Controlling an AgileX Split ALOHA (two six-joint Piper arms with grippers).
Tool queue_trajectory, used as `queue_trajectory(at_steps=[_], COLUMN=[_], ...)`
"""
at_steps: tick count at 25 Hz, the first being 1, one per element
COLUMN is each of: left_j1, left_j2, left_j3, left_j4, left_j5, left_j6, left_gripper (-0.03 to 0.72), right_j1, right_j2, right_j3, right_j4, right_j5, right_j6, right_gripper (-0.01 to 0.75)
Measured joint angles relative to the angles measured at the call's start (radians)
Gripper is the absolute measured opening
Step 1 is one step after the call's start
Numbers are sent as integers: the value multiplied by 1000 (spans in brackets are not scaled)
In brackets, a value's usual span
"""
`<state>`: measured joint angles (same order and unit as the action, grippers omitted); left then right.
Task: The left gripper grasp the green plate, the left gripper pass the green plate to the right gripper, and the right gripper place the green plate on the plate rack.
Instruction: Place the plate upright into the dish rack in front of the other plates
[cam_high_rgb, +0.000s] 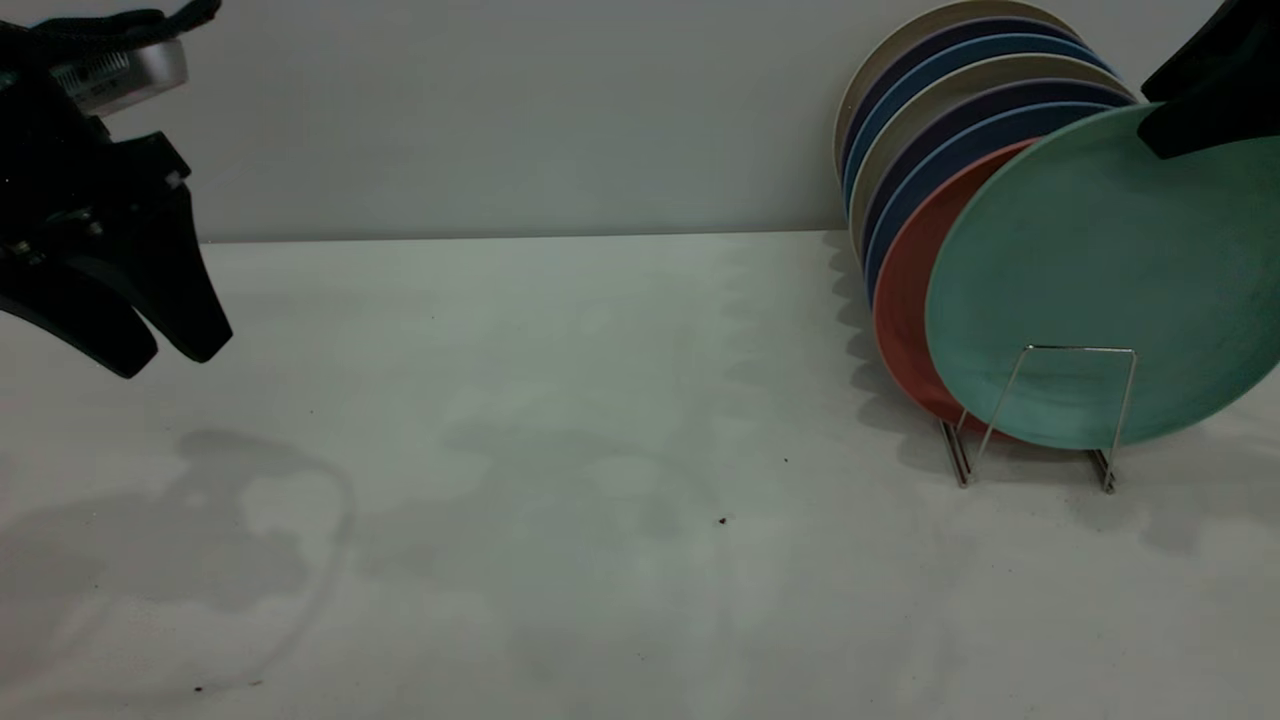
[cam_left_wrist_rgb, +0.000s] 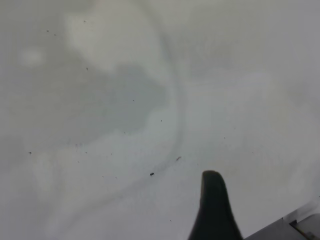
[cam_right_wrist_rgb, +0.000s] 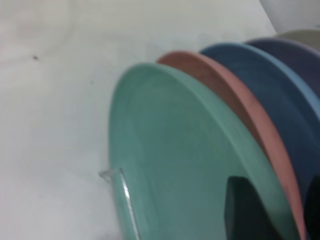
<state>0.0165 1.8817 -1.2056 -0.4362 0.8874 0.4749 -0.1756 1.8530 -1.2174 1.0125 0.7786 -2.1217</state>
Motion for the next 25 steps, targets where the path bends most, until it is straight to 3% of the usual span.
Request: queue_trajectory(at_steps=[15,19,25], left_j1=[0,0,0], left_j2=[0,0,0], left_j3=[0,0,0], left_j4=[-4,13,152], left_j5=[-13,-20,-34], left_j6=[-21,-22,-75], left_gripper=[557,557,557], right_j1=[0,0,0], right_j2=[0,0,0], right_j3=[0,0,-1], right_j4=[85,147,146], right_j5=[145,152,151], right_j6=[28,301,1024], right_gripper=[310,310,311])
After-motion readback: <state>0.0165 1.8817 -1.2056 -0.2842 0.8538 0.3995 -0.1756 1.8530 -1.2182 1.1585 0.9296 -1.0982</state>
